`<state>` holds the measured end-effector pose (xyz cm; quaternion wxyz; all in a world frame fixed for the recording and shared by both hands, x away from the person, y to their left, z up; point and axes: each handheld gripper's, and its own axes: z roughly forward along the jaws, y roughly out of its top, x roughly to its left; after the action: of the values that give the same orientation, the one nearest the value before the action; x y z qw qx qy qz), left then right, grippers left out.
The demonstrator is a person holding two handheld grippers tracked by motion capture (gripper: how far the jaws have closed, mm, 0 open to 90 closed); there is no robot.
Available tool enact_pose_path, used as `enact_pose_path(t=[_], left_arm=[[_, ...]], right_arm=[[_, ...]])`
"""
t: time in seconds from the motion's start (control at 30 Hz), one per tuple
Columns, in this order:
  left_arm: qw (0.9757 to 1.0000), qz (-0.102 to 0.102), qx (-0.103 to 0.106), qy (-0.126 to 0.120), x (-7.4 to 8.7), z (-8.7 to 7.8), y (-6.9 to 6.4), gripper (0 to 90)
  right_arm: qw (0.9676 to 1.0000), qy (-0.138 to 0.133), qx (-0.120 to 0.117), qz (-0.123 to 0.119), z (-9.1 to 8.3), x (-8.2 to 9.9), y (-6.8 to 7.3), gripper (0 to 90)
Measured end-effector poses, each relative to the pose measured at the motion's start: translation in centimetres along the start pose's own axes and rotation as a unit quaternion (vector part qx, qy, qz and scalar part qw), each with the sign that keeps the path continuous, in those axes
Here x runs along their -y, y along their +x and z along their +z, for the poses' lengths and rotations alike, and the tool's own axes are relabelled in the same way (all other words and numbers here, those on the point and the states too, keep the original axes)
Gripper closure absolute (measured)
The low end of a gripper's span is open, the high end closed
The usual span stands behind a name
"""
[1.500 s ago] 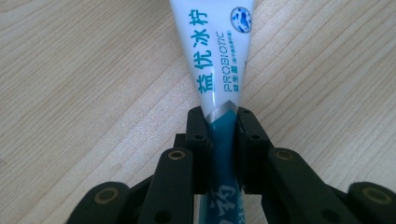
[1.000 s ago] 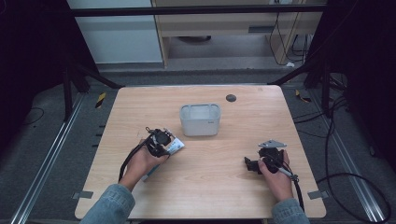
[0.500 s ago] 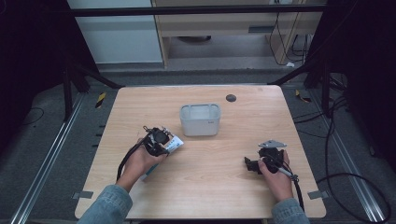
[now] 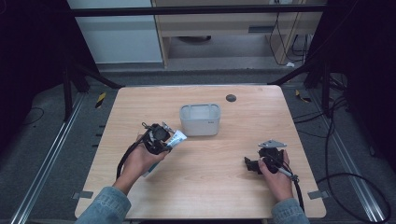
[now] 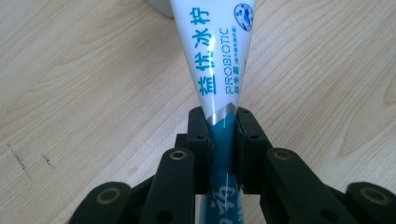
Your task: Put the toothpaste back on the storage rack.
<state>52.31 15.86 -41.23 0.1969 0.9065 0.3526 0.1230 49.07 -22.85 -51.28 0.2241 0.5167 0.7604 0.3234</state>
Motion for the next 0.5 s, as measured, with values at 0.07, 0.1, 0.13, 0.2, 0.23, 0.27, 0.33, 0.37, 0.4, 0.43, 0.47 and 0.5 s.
enact_pose_path(t=[0.07,0.1,0.13,0.2,0.23,0.27,0.33,0.37,0.4,0.43,0.47,0.5], left_arm=[[1.0000,0.002,-0.001,-0.004,-0.3,-0.2,-0.2,78.3],[1.0000,0.002,0.000,-0.004,-0.3,-0.3,-0.2,78.3],[1.0000,0.002,0.000,-0.004,-0.3,-0.3,-0.2,78.3],[1.0000,0.001,-0.001,-0.008,-0.5,-0.4,-0.2,78.3],[0.9999,0.000,-0.001,-0.010,-0.6,-0.5,-0.2,78.3],[0.9999,0.000,-0.002,-0.013,-0.7,-0.6,-0.2,78.3],[0.9999,0.004,-0.001,-0.015,-0.8,-0.9,-0.3,78.2],[0.9998,0.005,0.000,-0.017,-0.9,-1.0,-0.4,78.2],[0.9998,0.005,0.000,-0.017,-0.9,-1.0,-0.4,78.2],[0.9998,0.007,0.001,-0.020,-1.0,-1.1,-0.5,78.2],[0.9997,0.009,0.000,-0.024,-1.1,-1.4,-0.6,78.2],[0.9996,0.009,0.000,-0.026,-1.1,-1.5,-0.6,78.2]], right_arm=[[1.0000,0.000,0.000,0.001,0.0,0.0,0.0,0.4],[1.0000,0.000,0.000,0.000,0.0,0.0,0.0,0.4],[1.0000,0.000,0.000,0.000,0.0,0.0,0.0,0.4],[1.0000,0.000,0.000,0.000,0.0,0.0,0.0,0.4],[1.0000,0.000,0.000,0.001,0.0,0.0,0.0,0.4],[1.0000,0.000,-0.001,0.001,0.0,0.0,0.0,0.4],[1.0000,0.000,0.000,0.001,0.0,0.0,0.0,0.4],[1.0000,0.000,0.000,0.001,0.0,0.0,0.0,0.4],[1.0000,0.000,0.000,0.001,0.0,0.0,0.0,0.4],[1.0000,0.000,0.000,0.001,0.0,0.0,0.0,0.4],[1.0000,0.000,-0.001,0.002,0.0,0.0,0.0,0.4],[1.0000,0.000,0.000,0.001,0.0,0.0,0.0,0.4]])
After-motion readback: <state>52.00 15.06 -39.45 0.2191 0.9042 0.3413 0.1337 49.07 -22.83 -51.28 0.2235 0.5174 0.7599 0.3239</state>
